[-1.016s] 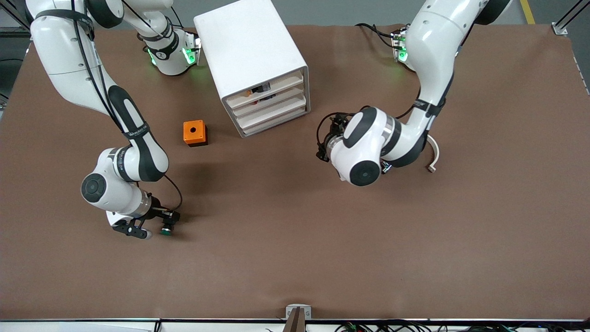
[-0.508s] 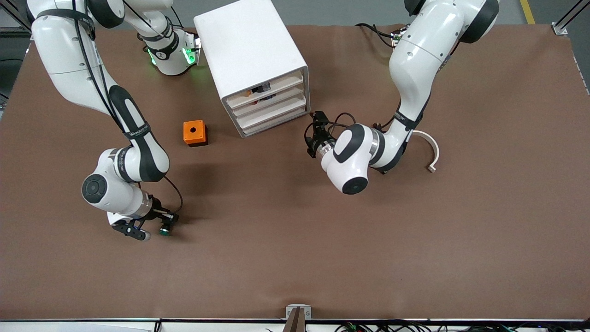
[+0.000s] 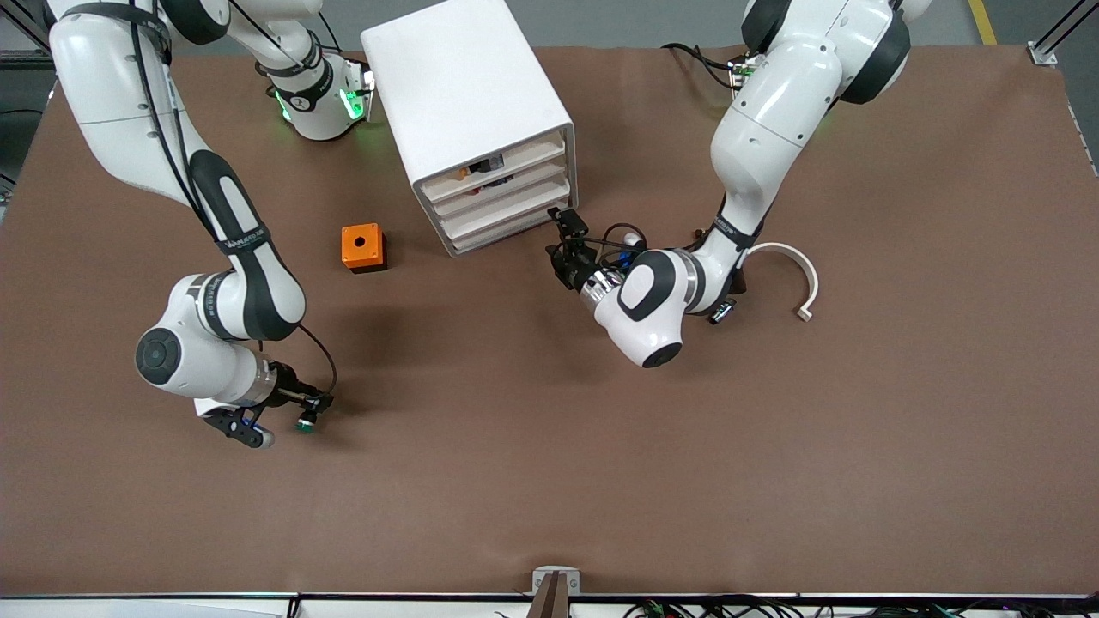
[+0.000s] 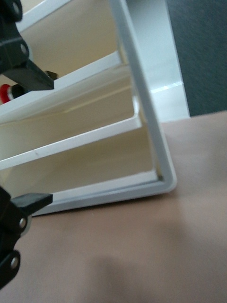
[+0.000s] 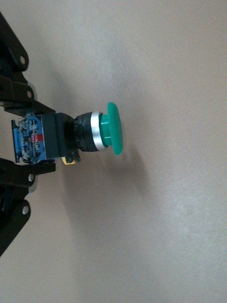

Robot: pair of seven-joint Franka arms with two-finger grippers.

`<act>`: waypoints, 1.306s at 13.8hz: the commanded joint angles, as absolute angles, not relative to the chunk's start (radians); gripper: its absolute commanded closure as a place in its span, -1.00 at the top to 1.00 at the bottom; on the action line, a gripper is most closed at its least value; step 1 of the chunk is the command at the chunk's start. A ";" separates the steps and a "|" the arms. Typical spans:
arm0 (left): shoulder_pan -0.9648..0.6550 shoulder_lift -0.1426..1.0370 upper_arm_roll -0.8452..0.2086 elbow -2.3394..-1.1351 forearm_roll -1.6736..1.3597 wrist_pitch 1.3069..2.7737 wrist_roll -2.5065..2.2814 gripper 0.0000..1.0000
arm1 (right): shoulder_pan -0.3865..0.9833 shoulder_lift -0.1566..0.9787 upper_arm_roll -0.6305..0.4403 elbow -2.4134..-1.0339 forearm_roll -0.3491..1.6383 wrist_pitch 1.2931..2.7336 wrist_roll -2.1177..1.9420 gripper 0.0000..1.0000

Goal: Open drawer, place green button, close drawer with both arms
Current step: 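Pull the drawer open with the left gripper while the right gripper carries the button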

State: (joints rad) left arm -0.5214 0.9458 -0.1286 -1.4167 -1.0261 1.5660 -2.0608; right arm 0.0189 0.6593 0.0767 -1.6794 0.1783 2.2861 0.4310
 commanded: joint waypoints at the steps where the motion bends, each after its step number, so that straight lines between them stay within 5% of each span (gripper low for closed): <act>1: -0.572 0.979 -0.126 -1.397 -1.080 1.555 -2.115 0.81 | 0.044 0.617 0.080 -1.657 0.198 2.185 0.558 -1.00; 6: -0.620 0.989 -0.126 -1.396 -1.083 1.555 -2.154 0.22 | 0.086 0.560 0.081 -1.634 0.199 2.022 0.707 -1.00; 11: -0.626 0.996 -0.124 -1.394 -1.075 1.555 -2.140 -0.89 | 0.120 0.545 0.081 -1.614 0.213 1.942 0.831 -1.00; 18: -0.607 0.999 -0.016 -1.336 -1.080 1.601 -2.019 -0.97 | 0.238 0.474 0.080 -1.600 0.213 1.852 1.118 -1.00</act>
